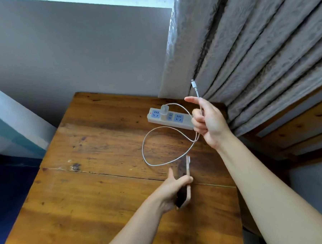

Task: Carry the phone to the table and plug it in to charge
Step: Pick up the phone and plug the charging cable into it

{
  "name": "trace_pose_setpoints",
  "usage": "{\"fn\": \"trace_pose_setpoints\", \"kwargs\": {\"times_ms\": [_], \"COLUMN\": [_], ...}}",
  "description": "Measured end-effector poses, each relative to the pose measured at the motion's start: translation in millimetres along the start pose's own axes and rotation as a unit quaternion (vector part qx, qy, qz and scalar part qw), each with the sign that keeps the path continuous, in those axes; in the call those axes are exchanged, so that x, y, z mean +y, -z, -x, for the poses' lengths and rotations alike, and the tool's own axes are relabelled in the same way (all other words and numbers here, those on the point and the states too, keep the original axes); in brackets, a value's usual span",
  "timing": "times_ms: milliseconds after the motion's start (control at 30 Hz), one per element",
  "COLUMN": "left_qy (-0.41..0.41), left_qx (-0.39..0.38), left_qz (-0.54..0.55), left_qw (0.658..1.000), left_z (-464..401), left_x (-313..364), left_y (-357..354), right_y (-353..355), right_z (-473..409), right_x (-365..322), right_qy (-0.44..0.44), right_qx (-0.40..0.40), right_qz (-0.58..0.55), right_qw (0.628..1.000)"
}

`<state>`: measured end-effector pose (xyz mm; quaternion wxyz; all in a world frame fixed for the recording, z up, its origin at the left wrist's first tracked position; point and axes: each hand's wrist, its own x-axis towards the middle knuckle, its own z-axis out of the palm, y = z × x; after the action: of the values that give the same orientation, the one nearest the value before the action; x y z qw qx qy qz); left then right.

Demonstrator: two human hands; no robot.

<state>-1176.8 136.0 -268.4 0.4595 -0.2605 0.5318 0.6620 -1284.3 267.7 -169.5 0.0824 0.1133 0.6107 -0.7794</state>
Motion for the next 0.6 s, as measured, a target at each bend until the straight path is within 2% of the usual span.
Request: {"fn": "trace_pose_setpoints", "kwargs": {"times_ms": [67,133,200,267,367,467,600], "left_qy": [0.006,-0.001,-0.039,-0.077,-0.128,-0.182,-0.195], "left_qx": [-0.096,-0.152,-0.197,-0.173,-0.132,-0.111,-0.08], "left_qz": [-0.037,-0.078,-0.088,-0.051,0.068,0.16,0.238], "left_qw": [0.995,0.985,0.976,0.981,0.981,0.964,0.948], "left_z": [19,35,46,49,52,52,52], "left_x": [5,9,11,10,15,26,45], "left_y": [27,52,71,88,112,135,148], "right_y": [-9,-19,-29,-40,-50,-58,-61], "right_z": [0,1,2,3,6,10,23], "right_x": [3,8,16,23,31,38,46], "right_qy": [0.022,0.031,0.007,-0.028,-0.062,-0.085,-0.084], "right_qx": [0.004,-0.005,-0.021,-0.019,-0.021,-0.041,-0.078], "right_qz": [0.06,0.108,0.108,0.092,0.082,0.144,0.226], "right_qw": [0.998,0.994,0.994,0.995,0.994,0.985,0.967]}}
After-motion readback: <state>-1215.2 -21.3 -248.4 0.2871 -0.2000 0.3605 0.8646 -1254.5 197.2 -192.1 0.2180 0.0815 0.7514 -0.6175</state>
